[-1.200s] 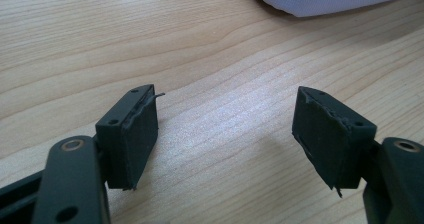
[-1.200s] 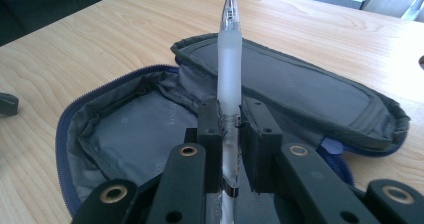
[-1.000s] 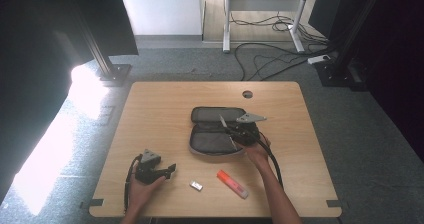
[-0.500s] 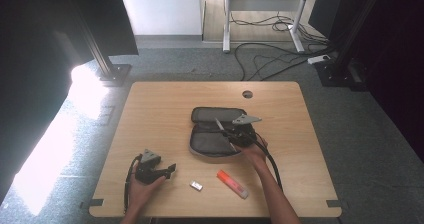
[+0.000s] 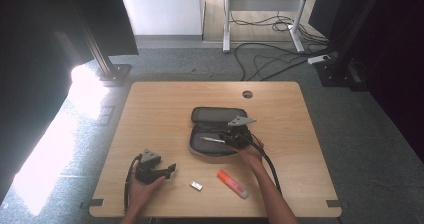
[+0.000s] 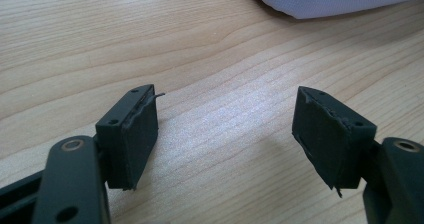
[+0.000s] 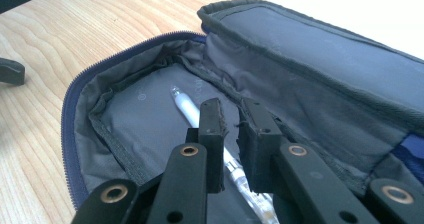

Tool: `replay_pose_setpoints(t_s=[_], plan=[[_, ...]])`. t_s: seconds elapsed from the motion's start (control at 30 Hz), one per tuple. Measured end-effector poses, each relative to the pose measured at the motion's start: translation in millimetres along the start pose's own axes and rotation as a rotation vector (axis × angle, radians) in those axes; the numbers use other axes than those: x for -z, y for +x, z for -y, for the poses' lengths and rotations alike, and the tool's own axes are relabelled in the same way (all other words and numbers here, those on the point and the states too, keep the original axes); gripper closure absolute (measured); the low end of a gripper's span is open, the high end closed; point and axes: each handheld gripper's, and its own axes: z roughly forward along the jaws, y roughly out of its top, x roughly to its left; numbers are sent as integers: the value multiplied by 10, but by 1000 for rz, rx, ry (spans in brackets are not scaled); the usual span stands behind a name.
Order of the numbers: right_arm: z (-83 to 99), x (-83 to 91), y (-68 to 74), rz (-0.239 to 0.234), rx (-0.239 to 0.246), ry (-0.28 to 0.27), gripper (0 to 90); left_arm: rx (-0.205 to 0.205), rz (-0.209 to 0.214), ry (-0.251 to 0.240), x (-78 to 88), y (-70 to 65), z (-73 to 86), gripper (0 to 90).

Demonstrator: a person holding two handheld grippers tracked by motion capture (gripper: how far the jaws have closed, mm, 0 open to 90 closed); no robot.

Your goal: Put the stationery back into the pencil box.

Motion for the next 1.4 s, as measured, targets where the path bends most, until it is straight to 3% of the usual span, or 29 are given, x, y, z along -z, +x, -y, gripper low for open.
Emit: replay_pose_setpoints(t_s=[0.33,0.67,0.9,1.4], plan=[[-4,56,-26,-10,-13,-23,762,2,0,-2,-2,3,-2,269],[-12,282,36,-3,-19,-88,586,-5,-5,1,-4,-4,-3,270],[81,455,3,-38,-77,-138,516,-7,-6,1,-4,-5,-3,269],[289,603,6,4,-78,-129,458,-9,-12,3,-8,-14,-5,269]])
